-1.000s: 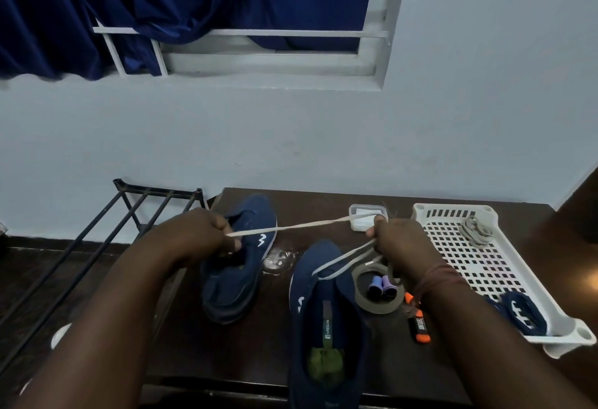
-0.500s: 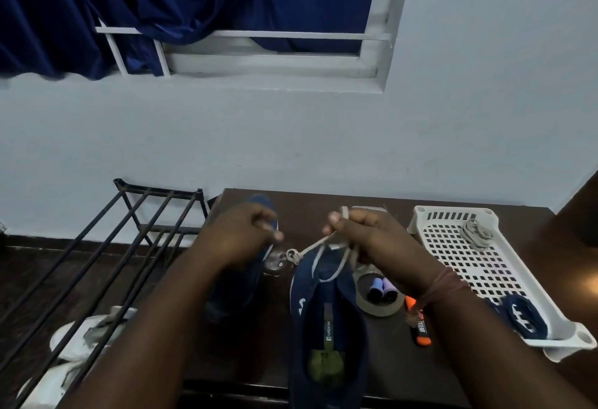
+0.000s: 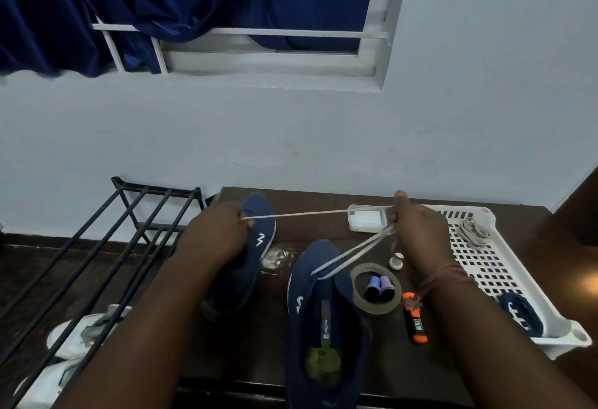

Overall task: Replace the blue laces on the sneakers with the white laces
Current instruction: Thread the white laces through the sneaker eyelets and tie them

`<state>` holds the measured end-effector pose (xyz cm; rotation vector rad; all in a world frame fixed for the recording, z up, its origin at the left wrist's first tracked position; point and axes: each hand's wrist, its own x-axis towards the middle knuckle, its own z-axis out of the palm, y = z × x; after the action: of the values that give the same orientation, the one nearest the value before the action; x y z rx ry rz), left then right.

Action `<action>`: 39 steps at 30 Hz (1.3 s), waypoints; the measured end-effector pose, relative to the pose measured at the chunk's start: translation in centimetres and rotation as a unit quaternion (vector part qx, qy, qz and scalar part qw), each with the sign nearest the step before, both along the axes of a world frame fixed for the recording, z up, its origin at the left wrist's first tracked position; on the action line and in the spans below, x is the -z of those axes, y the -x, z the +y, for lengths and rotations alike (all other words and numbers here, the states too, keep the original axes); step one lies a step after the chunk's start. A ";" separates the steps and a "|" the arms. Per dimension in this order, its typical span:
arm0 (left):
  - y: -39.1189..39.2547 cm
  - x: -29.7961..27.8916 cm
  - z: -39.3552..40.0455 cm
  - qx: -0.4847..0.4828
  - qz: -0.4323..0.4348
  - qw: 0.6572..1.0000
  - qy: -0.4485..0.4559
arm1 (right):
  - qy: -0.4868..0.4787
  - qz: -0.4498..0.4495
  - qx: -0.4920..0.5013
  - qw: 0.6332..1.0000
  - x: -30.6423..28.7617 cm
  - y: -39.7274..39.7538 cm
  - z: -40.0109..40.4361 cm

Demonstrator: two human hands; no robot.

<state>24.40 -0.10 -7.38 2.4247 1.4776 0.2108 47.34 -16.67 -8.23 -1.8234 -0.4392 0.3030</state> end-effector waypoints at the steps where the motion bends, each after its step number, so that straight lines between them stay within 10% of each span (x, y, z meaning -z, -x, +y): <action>1: 0.0 -0.1 0.0 -0.005 -0.007 1.000 0.005 | 0.013 -0.005 0.010 1.000 0.2 0.1 0.2; 10: -1.9 -1.6 -3.2 0.078 -0.299 0.853 0.421 | 0.244 -0.211 -0.191 0.927 1.1 4.3 0.8; 15: -2.5 -1.0 -4.1 0.168 -0.240 0.910 0.295 | 0.049 -0.231 -0.303 0.924 -0.1 6.4 1.8; 26: -2.9 -0.8 -3.8 0.087 -0.413 0.810 0.407 | 0.013 -0.211 -0.269 0.940 0.3 6.2 1.5; 31: -2.1 -0.7 -2.9 -0.039 -0.385 0.866 0.318 | -0.021 0.014 -0.220 0.975 -0.2 5.5 1.2; 37: -2.3 -0.2 -2.5 -0.151 -0.422 0.854 0.263 | 0.010 -0.005 -0.259 0.966 -0.5 5.9 1.2; 39: -2.2 -0.2 -2.6 -0.130 -0.341 0.901 0.235 | 0.013 -0.019 -0.257 0.966 -0.5 5.9 1.1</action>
<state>26.56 -2.70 -7.21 1.5320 1.3060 0.6101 41.45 -15.60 -7.70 -1.7195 -0.9422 0.6305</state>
